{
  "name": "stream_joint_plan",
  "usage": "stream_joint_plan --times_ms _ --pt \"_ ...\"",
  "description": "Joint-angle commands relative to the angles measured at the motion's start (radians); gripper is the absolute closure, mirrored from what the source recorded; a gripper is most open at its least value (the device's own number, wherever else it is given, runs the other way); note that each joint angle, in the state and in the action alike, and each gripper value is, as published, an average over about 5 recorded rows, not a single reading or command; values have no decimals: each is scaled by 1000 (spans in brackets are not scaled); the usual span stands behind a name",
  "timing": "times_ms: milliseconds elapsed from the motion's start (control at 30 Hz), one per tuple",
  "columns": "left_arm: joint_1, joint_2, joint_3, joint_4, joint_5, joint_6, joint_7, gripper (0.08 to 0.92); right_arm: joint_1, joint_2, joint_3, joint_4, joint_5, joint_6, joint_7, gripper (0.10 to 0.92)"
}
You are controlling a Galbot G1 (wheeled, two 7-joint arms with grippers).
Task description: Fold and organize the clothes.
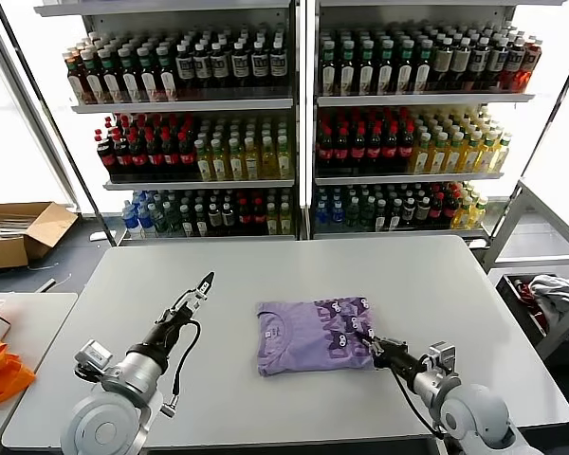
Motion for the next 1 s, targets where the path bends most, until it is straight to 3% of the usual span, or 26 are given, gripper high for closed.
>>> stream_joint_plan --times_ms 33,200,467,633,867,1000 --pt "10 -5 -7 -1 1 1 1 177 -4 -61 106 -21 -25 10 -21 893" --pt "13 -1 -9 -3 3 2 0 177 11 -39 99 -16 -27 74 -3 837" --pt "26 -5 -3 -20 15 16 -6 177 40 -10 164 14 -65 130 50 603" --pt "46 -18 11 -38 44 19 -7 177 88 86 32 51 -132 155 100 465" --pt "93 -32 16 -62 75 17 3 177 114 204 -155 -52 -258 187 176 262" --pt "106 -46 12 -60 85 17 6 177 97 226 -179 -106 -329 158 258 208"
